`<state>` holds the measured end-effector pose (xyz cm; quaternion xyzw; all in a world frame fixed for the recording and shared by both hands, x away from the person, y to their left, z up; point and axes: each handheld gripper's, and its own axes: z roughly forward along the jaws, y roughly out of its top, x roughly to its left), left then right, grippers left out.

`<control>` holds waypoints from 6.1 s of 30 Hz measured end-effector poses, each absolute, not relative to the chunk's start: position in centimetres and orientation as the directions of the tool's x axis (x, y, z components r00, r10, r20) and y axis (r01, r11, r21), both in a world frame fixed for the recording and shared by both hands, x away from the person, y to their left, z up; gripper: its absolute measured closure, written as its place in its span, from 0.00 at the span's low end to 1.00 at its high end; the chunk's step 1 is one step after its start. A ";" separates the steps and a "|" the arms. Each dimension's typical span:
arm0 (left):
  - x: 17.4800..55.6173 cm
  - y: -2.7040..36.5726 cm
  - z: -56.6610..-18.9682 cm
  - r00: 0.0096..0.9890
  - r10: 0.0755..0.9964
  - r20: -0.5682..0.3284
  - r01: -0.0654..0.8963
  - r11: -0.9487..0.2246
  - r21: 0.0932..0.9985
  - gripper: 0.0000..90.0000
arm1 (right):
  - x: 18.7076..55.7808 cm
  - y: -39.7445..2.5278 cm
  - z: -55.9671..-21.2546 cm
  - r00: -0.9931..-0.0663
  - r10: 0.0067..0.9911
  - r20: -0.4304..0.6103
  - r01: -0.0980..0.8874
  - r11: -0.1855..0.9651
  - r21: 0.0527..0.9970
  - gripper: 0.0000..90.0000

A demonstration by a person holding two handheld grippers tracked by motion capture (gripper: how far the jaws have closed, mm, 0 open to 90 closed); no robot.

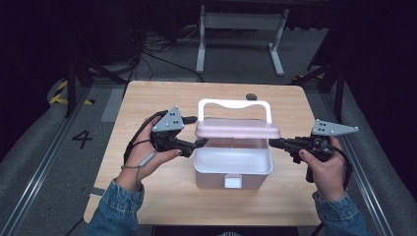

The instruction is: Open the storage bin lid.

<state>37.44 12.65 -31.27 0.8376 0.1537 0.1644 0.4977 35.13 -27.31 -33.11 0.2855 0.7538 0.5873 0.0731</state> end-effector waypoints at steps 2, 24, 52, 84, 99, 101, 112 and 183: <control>37.6 12.2 -31.2 0.900 0.417 0.131 0.089 -0.468 0.879 0.30 | 35.2 -27.4 -33.1 -0.825 0.516 0.229 0.345 0.141 0.928 1.00; 39.1 10.0 -31.8 0.889 0.423 0.175 0.048 -0.465 0.884 0.45 | 34.9 -28.4 -33.2 -0.807 0.542 0.235 0.350 0.118 0.929 0.99; 42.4 10.0 -29.7 0.862 0.499 0.087 0.112 -0.356 0.928 0.69 | 35.2 -30.8 -33.3 -0.755 0.624 0.202 0.389 0.179 0.904 0.77; 50.6 8.2 -29.5 0.762 0.647 -0.030 0.330 -0.348 0.878 0.59 | 37.8 -36.6 -34.8 -0.650 0.725 0.227 0.459 0.137 0.878 0.70; 52.7 7.9 -30.6 0.730 0.677 -0.094 0.404 -0.316 0.859 0.51 | 38.2 -36.7 -35.1 -0.632 0.736 0.243 0.475 0.120 0.872 0.70; 52.9 7.9 -30.8 0.722 0.685 -0.096 0.411 -0.313 0.856 0.49 | 38.3 -36.7 -35.2 -0.633 0.736 0.238 0.472 0.124 0.873 0.69; 54.4 7.5 -32.6 0.679 0.724 -0.126 0.463 -0.288 0.838 0.41 | 38.3 -36.1 -35.5 -0.639 0.727 0.252 0.476 0.117 0.872 0.67; 56.5 7.7 -37.8 0.594 0.790 -0.151 0.608 -0.318 0.728 0.29 | 38.8 -36.0 -36.6 -0.635 0.723 0.270 0.509 0.129 0.851 0.65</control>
